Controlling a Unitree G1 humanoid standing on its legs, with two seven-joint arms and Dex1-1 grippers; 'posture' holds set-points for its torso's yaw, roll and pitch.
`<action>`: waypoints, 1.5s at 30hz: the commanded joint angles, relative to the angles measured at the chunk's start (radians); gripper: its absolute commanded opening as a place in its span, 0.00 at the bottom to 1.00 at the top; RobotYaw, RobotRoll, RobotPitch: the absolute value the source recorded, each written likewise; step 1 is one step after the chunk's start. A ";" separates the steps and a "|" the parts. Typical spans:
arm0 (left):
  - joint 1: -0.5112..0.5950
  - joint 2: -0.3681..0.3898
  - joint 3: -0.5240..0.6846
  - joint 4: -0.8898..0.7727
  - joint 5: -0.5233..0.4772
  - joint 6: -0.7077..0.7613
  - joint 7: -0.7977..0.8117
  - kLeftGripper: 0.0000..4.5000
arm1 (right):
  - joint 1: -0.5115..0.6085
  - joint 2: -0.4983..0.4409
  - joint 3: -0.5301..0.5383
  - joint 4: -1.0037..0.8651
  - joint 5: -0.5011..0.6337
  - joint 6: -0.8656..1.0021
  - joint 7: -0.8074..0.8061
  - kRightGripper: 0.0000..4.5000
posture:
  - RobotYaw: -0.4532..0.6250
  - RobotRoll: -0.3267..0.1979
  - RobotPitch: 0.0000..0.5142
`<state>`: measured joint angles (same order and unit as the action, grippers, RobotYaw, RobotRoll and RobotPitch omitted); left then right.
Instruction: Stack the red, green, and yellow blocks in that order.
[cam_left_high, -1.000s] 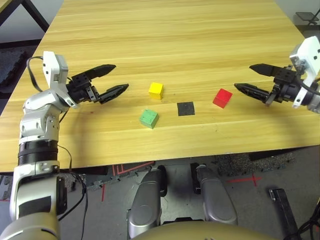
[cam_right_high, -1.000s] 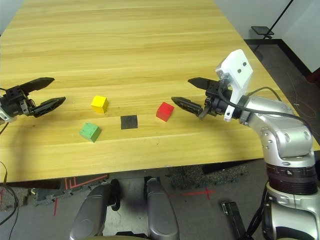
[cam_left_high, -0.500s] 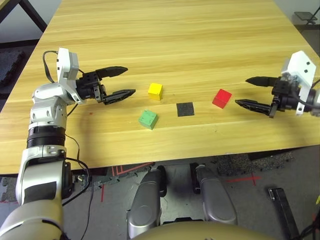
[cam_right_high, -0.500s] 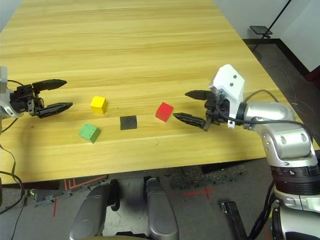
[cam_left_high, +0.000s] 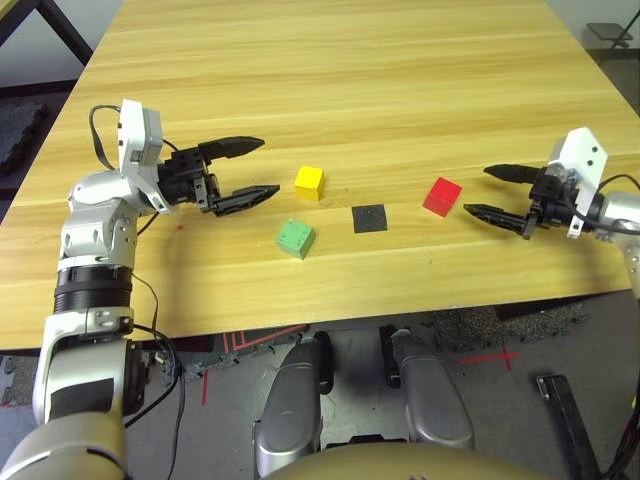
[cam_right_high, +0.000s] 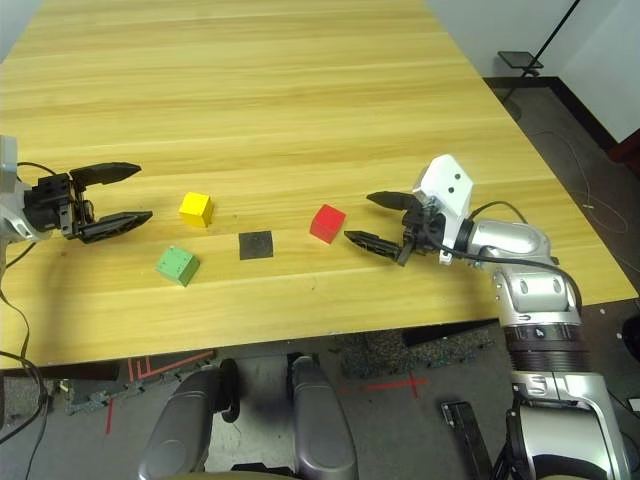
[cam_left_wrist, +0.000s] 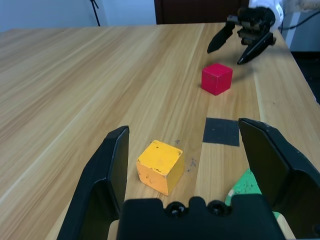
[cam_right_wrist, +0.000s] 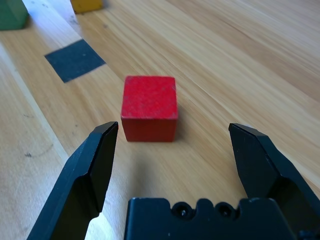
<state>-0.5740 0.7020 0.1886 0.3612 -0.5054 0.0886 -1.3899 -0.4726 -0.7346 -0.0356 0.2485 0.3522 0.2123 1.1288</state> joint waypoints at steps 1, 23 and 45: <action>0.029 0.009 0.015 -0.040 -0.011 0.016 0.016 0.99 | -0.021 0.024 0.036 0.039 -0.033 -0.032 0.021 1.00 | 0.63 0.66 0.46; 0.059 0.004 0.027 -0.107 -0.027 0.045 0.061 1.00 | -0.139 0.155 0.074 0.313 -0.139 -0.197 0.043 0.73 | 0.68 0.68 0.48; 0.022 -0.032 0.012 -0.080 -0.015 0.032 0.069 1.00 | -0.249 0.176 0.158 0.173 -0.135 -0.158 0.209 0.46 | 0.68 0.65 0.45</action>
<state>-0.5513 0.6731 0.2129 0.2710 -0.5230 0.1273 -1.3166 -0.7147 -0.5629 0.0943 0.4303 0.2180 0.0584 1.3023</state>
